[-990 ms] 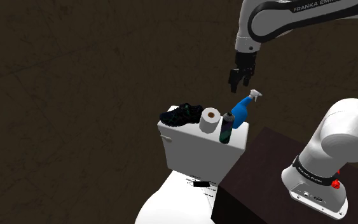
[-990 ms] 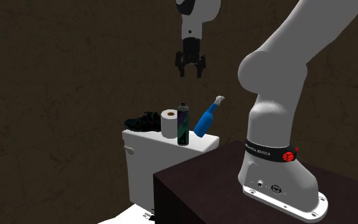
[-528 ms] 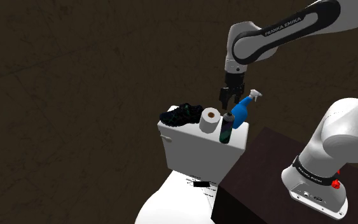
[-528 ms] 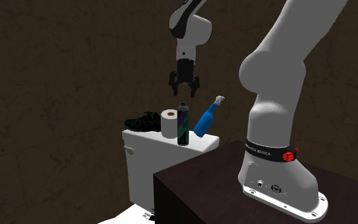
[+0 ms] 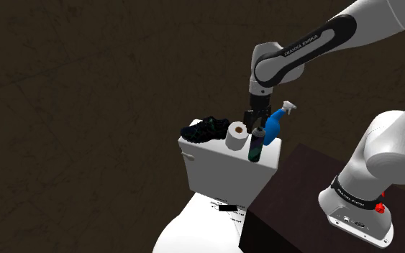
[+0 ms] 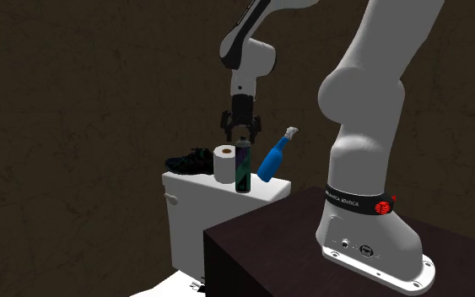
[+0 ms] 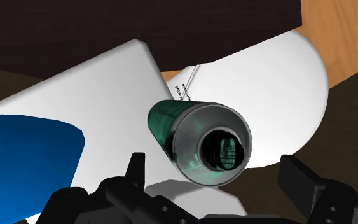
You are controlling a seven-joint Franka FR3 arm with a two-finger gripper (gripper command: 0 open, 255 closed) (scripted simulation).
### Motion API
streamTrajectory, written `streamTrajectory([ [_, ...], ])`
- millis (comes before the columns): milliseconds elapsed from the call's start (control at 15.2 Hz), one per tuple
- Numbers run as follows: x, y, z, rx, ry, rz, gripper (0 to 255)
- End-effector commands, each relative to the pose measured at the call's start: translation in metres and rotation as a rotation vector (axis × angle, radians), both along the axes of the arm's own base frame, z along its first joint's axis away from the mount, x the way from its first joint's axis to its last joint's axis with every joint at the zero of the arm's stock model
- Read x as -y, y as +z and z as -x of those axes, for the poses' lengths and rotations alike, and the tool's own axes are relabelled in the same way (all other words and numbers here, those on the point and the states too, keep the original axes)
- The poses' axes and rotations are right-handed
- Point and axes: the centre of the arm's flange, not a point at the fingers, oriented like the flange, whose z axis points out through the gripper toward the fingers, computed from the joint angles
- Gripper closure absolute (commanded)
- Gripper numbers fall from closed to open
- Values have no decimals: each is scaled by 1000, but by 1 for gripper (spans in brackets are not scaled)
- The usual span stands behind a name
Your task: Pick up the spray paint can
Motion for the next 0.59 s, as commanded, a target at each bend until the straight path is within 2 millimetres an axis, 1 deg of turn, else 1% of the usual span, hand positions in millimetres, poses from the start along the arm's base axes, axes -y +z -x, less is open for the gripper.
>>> streamTrajectory([
  [0,1,-14,1,1,0,0,0],
  [132,1,-14,1,1,0,0,0],
  [198,1,-14,1,1,0,0,255],
  [528,1,-13,1,1,0,0,255],
])
